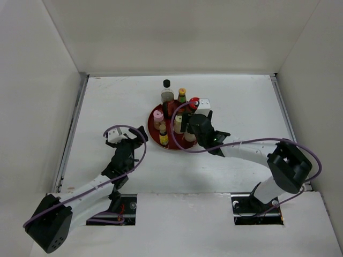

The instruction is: Organize the condiment bottles

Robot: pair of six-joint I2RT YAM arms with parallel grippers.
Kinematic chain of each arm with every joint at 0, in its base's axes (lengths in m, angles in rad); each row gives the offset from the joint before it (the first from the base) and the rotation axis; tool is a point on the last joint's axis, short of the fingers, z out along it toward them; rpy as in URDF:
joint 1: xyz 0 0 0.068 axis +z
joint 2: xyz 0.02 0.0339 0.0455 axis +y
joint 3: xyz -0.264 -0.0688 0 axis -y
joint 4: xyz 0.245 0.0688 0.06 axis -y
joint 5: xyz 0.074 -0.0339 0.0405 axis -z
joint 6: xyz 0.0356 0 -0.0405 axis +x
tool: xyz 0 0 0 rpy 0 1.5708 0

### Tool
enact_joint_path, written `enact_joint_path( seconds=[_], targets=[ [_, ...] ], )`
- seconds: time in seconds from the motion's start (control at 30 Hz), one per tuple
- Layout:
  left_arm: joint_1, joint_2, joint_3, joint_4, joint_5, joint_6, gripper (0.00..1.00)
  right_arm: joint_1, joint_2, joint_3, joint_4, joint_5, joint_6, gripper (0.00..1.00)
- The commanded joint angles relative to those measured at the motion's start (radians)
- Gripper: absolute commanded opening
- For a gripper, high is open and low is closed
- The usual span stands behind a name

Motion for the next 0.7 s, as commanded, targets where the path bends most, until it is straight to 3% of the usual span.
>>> enact_joint_path(
  seconds=[0.0,0.07,0.27,0.47,0.67],
  targets=[
    [-0.005,0.008,0.063,-0.007,0.008,-0.006,1.00,0.015,-0.034,0.032,0.081,0.036,-0.014,0.93],
    [0.007,0.034,0.092,-0.065,-0.014,-0.008,1.00,0.015,-0.083,0.026,0.075,0.041,-0.023,1.00],
    [0.002,0.050,0.196,-0.253,-0.077,-0.012,1.00,0.006,-0.295,-0.051,0.062,0.064,-0.057,1.00],
    [-0.037,0.037,0.319,-0.428,-0.064,-0.012,1.00,-0.070,-0.506,-0.245,0.082,0.096,-0.009,1.00],
    [-0.122,-0.023,0.356,-0.503,-0.069,-0.005,1.00,-0.136,-0.614,-0.434,0.093,0.101,0.086,1.00]
  ],
)
